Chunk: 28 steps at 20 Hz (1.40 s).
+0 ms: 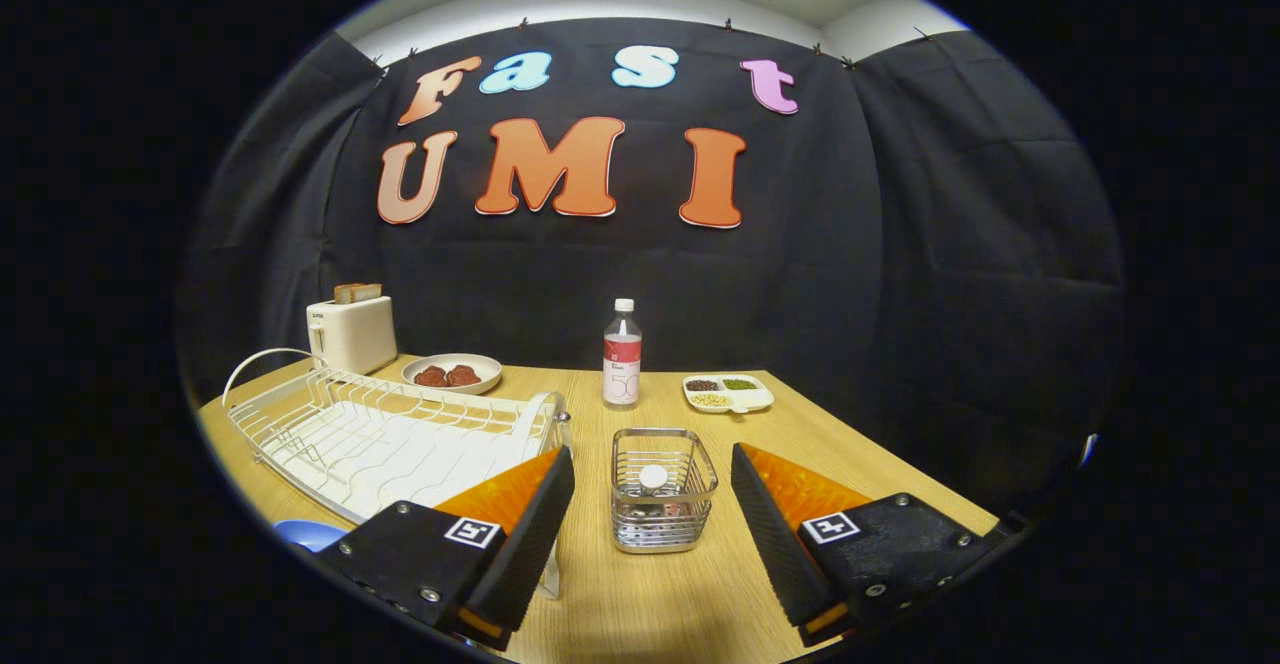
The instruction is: Take the plate from the dish rack, then take the spoon from the basket and place it into the plate.
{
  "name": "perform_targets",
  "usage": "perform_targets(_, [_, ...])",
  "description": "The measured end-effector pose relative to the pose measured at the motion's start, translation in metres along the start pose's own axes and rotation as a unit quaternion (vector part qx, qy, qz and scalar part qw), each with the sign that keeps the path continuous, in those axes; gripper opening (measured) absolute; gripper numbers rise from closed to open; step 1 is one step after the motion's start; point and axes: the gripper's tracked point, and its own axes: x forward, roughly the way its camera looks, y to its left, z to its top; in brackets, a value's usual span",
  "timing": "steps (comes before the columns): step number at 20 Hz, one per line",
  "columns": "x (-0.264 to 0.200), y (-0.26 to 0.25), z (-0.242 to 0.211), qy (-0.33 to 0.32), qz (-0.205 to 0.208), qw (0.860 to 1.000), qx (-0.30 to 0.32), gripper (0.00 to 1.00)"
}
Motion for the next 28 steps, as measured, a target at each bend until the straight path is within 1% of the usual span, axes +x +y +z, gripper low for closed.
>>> perform_targets(1, [0.006,0.000,-0.003,0.002,0.002,1.000,0.003,0.93])
perform_targets(2, [0.011,-0.001,-0.005,0.002,0.003,1.000,0.006,0.88])
perform_targets(3, [0.016,0.000,-0.006,0.002,0.005,1.000,0.010,0.86])
perform_targets(4, [0.020,0.000,-0.007,0.000,0.007,1.000,0.014,0.80])
perform_targets(5, [0.025,0.000,-0.007,0.000,0.009,1.000,0.016,0.76])
perform_targets(8, [0.033,0.001,-0.009,-0.002,0.015,1.000,0.020,0.48])
perform_targets(10, [0.037,0.001,-0.012,0.001,0.017,1.000,0.017,0.36])
perform_targets(11, [0.039,0.001,-0.015,0.005,0.016,1.000,0.013,0.33])
perform_targets(14, [0.039,0.005,-0.009,-0.002,0.019,1.000,0.006,0.13])
perform_targets(16, [0.038,0.003,-0.001,-0.011,0.016,1.000,-0.003,0.09])
perform_targets(17, [0.036,0.002,0.004,-0.010,0.015,1.000,-0.003,0.09])
perform_targets(21, [0.019,-0.003,0.035,-0.032,0.014,0.999,0.009,0.08])
perform_targets(28, [-0.029,-0.005,0.079,-0.066,0.019,0.998,0.001,0.08])
